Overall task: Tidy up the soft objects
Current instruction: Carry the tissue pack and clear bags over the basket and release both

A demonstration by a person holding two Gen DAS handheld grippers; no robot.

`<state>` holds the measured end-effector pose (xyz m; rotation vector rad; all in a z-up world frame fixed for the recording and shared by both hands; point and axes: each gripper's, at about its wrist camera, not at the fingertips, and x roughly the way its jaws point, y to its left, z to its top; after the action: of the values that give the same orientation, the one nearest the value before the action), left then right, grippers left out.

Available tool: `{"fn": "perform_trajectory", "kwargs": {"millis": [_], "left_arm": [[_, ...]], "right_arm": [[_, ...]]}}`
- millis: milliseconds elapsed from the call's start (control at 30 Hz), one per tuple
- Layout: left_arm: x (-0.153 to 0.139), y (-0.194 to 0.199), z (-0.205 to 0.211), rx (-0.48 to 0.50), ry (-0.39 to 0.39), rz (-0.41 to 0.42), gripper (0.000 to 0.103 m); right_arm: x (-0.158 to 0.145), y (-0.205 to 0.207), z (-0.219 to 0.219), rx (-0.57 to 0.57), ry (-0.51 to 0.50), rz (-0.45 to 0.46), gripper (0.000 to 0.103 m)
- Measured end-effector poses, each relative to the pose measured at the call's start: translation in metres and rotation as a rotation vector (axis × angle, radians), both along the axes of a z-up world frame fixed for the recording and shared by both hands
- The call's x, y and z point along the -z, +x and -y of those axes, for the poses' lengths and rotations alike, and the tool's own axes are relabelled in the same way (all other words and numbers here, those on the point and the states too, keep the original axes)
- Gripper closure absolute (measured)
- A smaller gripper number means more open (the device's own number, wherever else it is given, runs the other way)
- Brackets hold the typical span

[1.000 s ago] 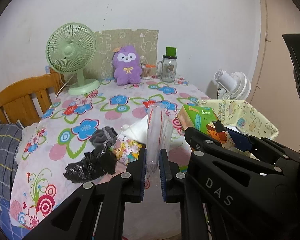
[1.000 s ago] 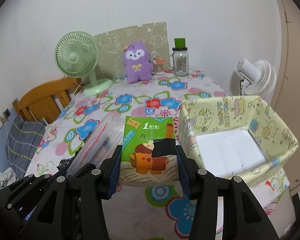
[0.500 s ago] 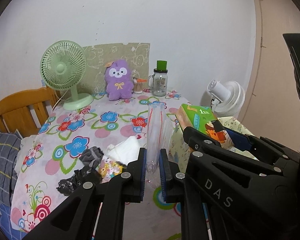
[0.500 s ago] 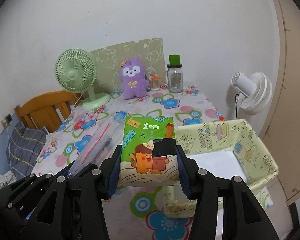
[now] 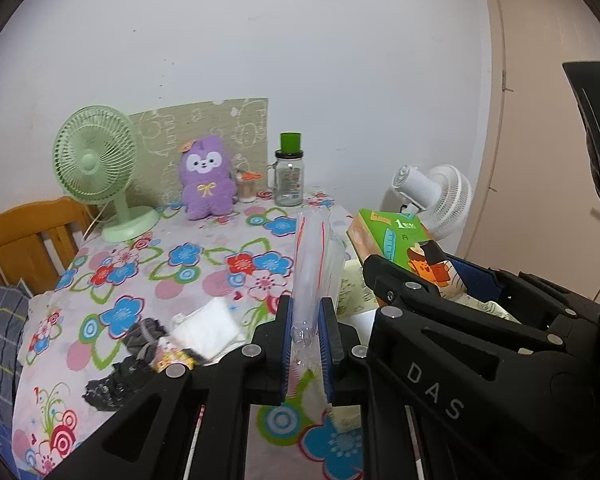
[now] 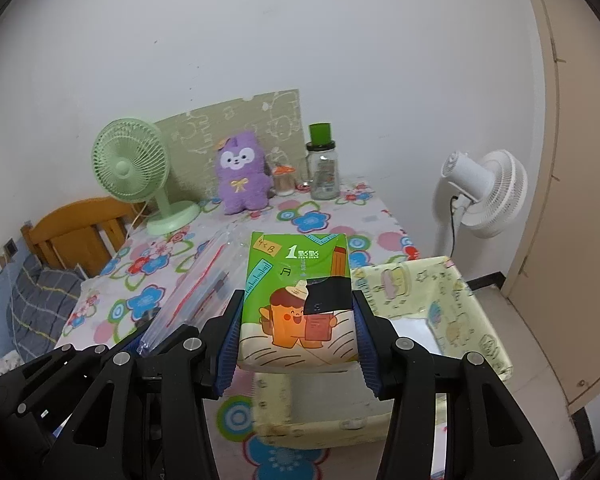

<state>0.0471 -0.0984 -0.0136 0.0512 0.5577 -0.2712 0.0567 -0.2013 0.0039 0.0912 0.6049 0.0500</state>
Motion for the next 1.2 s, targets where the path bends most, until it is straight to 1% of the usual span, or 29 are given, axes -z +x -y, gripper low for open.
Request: {"fn": "perform_trajectory", "kwargs": {"millis": [467, 800, 967, 1033, 1133, 1167, 1200], "left_arm": [[0.010, 0.020, 0.045, 0.051, 0.000, -0.019, 0.093], [0.027, 0.037, 0.071, 0.085, 0.026, -0.048, 0.092], [0.039, 0.045, 0.082, 0.106, 0.046, -0.080, 0.091], [0.044, 0.047, 0.086, 0.113, 0.059, -0.093, 0.087], [0.052, 0.050, 0.091, 0.119, 0.080, -0.114, 0.085], [0.054, 0.051, 0.092, 0.115, 0.089, -0.120, 0.082], [0.056, 0.052, 0.092, 0.113, 0.092, -0.127, 0.077]], "right_arm": [[0.009, 0.014, 0.047, 0.048, -0.003, -0.011, 0.049], [0.028, 0.030, 0.073, 0.086, 0.004, -0.050, 0.049], [0.040, 0.035, 0.085, 0.109, 0.016, -0.080, 0.049], [0.044, 0.036, 0.088, 0.117, 0.016, -0.088, 0.049], [0.048, 0.038, 0.092, 0.128, 0.017, -0.097, 0.049], [0.050, 0.039, 0.094, 0.130, 0.018, -0.100, 0.049], [0.051, 0.039, 0.095, 0.131, 0.020, -0.103, 0.049]]}}
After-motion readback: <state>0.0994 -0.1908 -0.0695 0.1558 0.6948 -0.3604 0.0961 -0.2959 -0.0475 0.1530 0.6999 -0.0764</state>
